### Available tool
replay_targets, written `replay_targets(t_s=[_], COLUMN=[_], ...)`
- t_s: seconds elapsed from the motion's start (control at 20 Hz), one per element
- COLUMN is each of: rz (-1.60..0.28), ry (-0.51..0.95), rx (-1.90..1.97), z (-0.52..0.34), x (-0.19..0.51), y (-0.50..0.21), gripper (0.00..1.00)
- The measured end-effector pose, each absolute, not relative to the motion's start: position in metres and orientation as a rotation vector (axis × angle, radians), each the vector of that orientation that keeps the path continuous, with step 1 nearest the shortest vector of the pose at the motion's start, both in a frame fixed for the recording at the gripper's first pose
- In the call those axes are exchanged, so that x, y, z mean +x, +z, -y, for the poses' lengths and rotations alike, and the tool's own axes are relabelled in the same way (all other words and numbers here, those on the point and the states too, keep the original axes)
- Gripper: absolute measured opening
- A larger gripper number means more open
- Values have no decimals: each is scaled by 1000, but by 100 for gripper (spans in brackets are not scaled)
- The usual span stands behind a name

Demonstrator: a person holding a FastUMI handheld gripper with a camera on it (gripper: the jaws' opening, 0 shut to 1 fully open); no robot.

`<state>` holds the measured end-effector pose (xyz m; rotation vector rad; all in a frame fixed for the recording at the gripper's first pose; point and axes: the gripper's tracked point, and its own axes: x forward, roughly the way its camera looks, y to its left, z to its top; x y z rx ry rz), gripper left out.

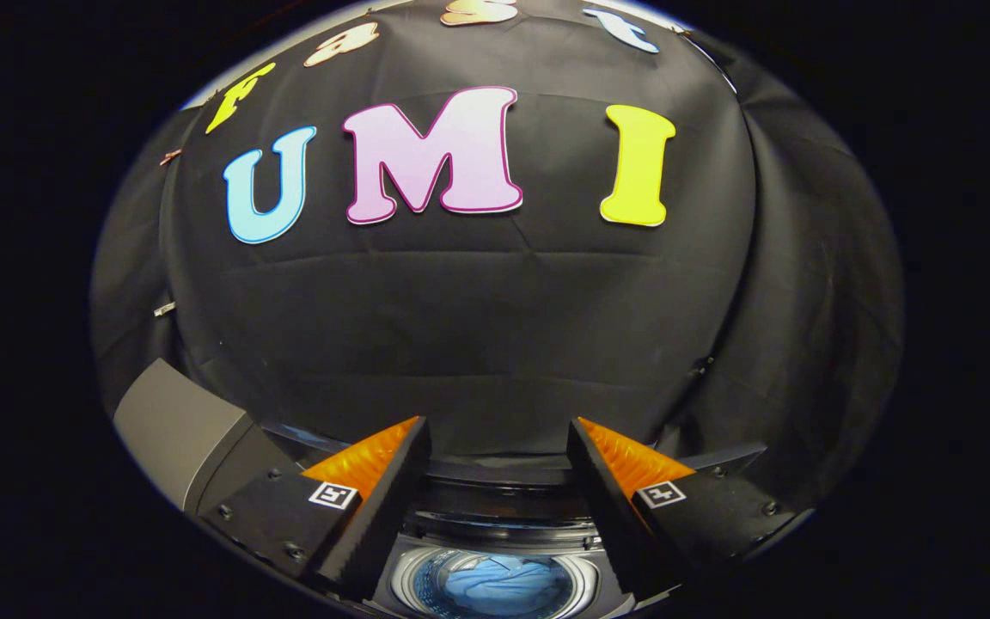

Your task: Put the clothes into the washing machine and then close the washing machine lid.

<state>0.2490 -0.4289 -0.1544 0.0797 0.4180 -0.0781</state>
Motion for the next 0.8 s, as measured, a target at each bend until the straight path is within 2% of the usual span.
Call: replay_targets(t_s=[0.8], rz=[-423], ry=[-65], rx=[77], z=[422], x=[201], y=[-161], gripper=[100])
